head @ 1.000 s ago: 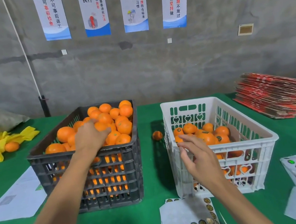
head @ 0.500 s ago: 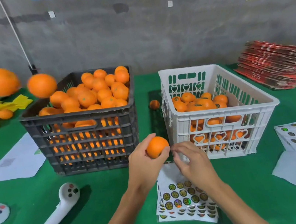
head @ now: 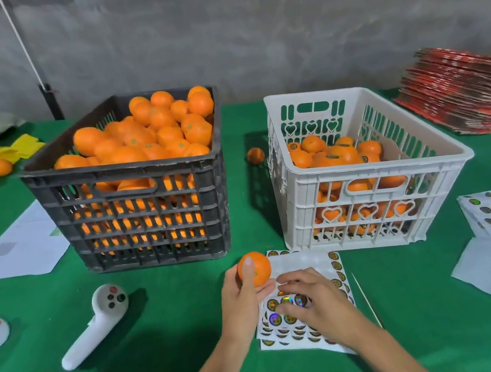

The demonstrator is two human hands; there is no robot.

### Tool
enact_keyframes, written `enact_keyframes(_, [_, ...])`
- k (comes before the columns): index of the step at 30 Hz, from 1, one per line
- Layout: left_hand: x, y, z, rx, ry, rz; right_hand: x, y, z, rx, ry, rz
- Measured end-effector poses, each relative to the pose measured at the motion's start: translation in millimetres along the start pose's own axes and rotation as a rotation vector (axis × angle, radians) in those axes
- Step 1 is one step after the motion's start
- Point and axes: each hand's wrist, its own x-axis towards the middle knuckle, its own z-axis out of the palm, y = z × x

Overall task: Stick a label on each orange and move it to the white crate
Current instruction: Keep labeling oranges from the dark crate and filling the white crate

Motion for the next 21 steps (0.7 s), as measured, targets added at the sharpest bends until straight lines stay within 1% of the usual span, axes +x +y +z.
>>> enact_keyframes(3, [-0.5,-3.2,-1.3,-0.035,0.017,0.002,5.1,-0.6,3.0,0.036,0.065,0.029])
enact_keyframes(5, [1.5,-4.5,-2.6,0.001,0.012,0.024,7.1,-0.6,3.0,0.082,0.098,0.077])
enact_keyframes(9, [1.7,-7.4,-2.7,0.103,-0.017,0.070,8.8,0.5,-3.7,0.270,0.081,0.176])
enact_keyframes(12, [0.0,-10.7,-3.5,0.179,-0.014,0.089,10.3,-3.6,-8.9,0.314,0.071,0.200])
enact_keyframes(17, [-1.1,-10.8,-3.9,0.198,-0.024,0.094,7.0,-3.3,-5.7,0.095,0.000,0.060])
enact_keyframes(21, [-0.7,-11.4,-4.9,0.192,-0.029,0.085,6.0,-1.3,-4.9,-0.075,0.028,-0.060])
